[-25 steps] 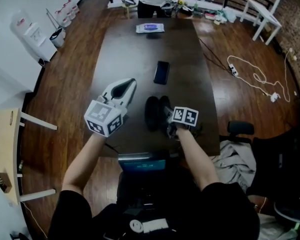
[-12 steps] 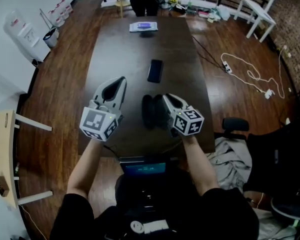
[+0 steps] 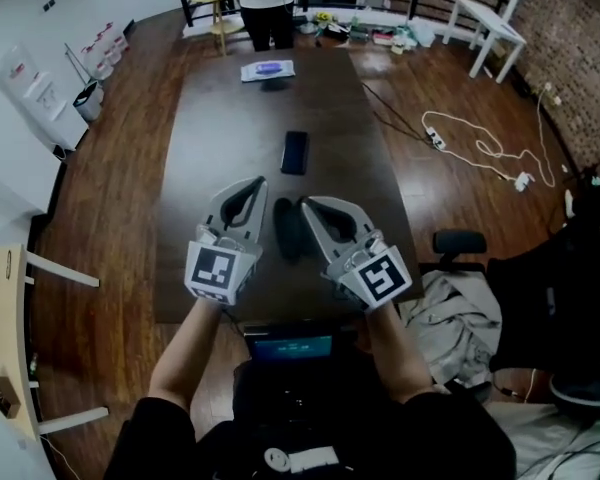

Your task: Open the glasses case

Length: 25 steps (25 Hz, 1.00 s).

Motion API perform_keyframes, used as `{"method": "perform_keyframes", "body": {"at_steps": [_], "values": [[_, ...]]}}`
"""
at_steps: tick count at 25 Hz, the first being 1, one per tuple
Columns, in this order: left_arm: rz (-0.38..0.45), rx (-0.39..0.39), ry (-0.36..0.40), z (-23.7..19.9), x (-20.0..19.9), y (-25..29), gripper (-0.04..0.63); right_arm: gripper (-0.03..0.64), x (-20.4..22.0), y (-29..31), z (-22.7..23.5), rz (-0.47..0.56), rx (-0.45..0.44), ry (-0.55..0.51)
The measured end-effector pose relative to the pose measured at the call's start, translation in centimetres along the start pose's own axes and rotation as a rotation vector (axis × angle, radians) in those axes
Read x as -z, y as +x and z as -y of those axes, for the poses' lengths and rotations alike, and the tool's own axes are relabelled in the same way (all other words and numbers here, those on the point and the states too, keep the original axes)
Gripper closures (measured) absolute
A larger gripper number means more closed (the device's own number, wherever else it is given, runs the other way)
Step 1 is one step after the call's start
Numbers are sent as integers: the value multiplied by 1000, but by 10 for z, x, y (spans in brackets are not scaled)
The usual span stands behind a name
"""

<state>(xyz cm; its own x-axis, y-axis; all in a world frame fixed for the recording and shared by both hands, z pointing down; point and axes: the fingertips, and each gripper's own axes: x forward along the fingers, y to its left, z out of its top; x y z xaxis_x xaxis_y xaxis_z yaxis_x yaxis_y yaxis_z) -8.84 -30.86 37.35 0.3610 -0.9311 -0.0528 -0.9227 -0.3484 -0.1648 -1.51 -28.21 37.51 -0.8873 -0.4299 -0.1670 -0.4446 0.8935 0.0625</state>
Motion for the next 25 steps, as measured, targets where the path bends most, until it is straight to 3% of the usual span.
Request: {"method": "perform_keyframes", "body": {"at_steps": [3, 9, 15, 25], "values": [[-44, -43, -27, 9, -8, -20, 597, 603, 2, -15, -17, -58, 76, 11], [-75, -117, -60, 12, -22, -91, 597, 603, -23, -31, -61, -64, 167, 52], [-111, -181, -106, 29, -27, -198, 597, 603, -29, -54, -153, -134, 195, 66], [-150, -154, -183, 100, -30, -338, 597, 603, -34, -129, -288, -171, 252, 125]]}}
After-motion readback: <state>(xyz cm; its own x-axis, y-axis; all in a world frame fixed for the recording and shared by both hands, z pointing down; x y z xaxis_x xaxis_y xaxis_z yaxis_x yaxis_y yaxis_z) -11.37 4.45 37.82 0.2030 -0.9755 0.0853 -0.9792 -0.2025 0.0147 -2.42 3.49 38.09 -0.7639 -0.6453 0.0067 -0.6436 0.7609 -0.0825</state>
